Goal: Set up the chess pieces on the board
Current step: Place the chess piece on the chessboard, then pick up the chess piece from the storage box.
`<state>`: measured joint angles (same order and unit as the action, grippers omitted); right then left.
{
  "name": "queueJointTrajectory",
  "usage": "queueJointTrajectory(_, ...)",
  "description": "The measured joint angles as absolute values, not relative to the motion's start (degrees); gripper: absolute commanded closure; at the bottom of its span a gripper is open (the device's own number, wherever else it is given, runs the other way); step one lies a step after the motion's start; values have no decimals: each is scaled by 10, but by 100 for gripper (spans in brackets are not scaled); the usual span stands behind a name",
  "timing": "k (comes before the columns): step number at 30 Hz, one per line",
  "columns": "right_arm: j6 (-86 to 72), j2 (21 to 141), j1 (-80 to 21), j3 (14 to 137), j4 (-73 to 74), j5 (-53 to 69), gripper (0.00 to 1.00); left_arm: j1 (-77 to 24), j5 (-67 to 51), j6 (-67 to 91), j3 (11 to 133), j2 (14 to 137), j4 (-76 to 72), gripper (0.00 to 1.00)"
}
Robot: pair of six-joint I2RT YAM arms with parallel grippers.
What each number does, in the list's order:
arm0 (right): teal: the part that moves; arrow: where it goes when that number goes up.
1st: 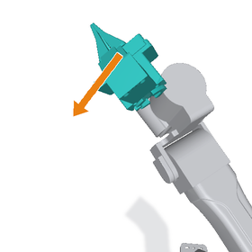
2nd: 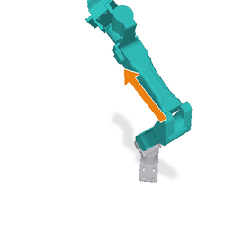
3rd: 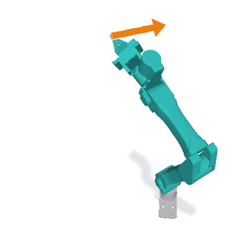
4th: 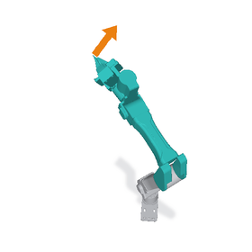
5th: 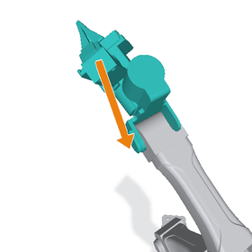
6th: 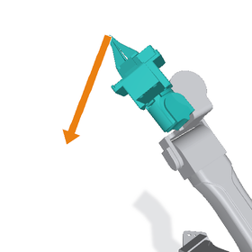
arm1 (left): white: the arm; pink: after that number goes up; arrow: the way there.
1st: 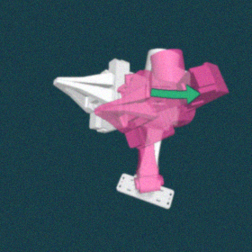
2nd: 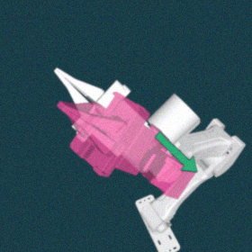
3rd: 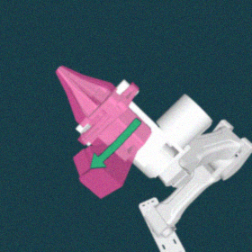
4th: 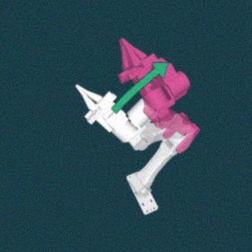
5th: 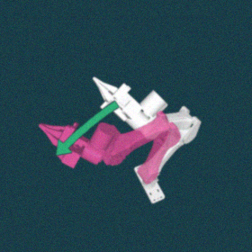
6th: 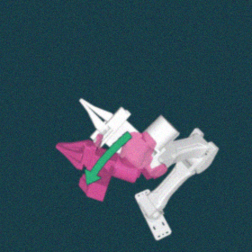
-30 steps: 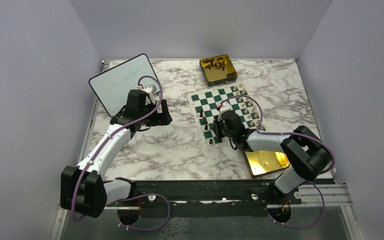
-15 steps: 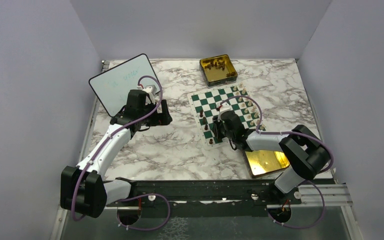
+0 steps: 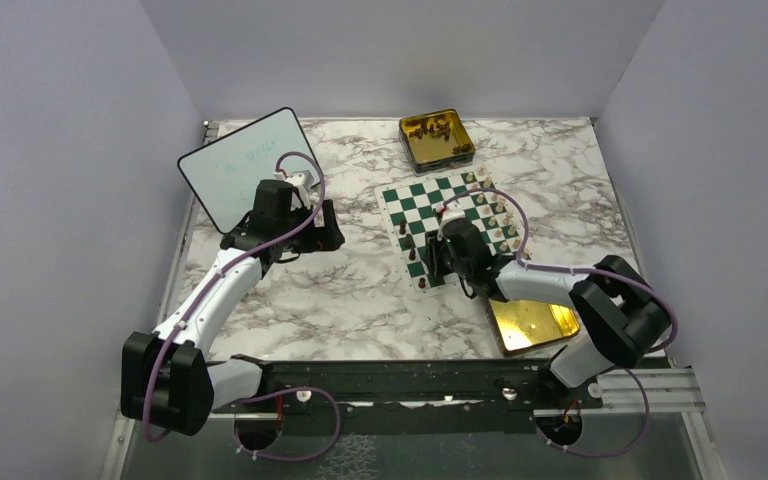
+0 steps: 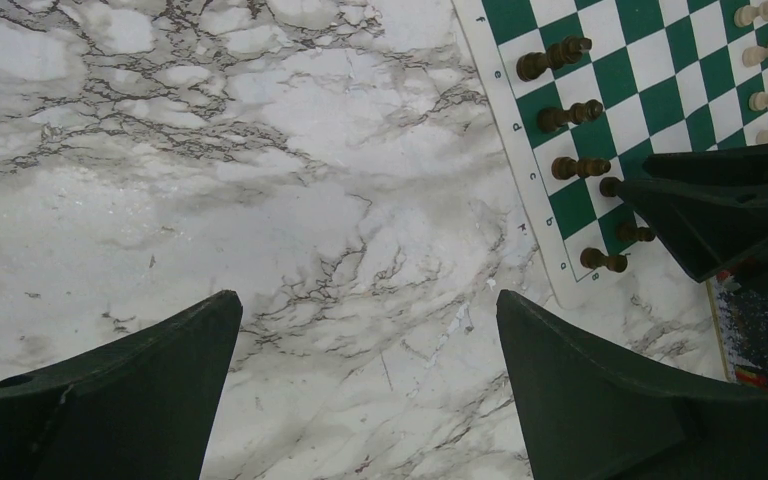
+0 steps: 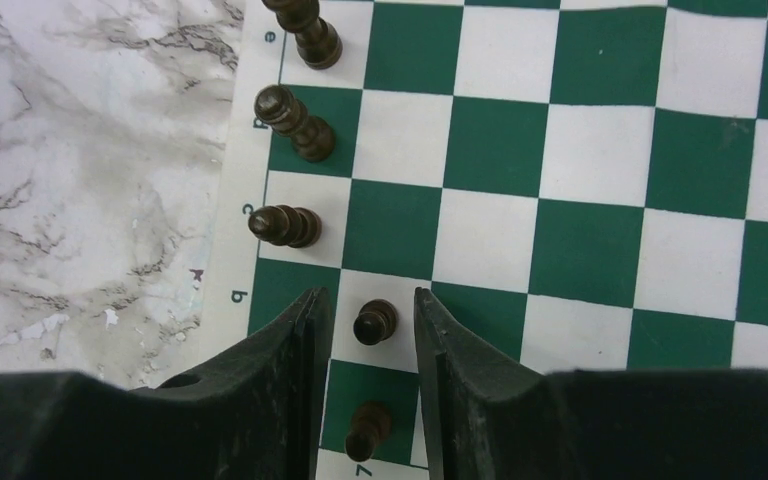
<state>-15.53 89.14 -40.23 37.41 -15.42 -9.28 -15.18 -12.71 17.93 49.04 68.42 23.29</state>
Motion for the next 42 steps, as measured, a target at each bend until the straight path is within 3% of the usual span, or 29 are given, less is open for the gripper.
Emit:
queueJointTrajectory(9,-168,848,-404,418,-116,-103,42,-152,-133,180,489,684,233,1)
queueJointTrajectory(20,-140,866,-376,595,-67,-129,43,-152,-136,180,487,679,233,1)
queueJointTrajectory(31,-78,1107,-295,853,8,-129,53,-152,-136,180,486,658,233,1)
queueJointTrajectory(42,-12,1359,-232,1214,98,-122,54,-152,-136,180,482,657,233,1)
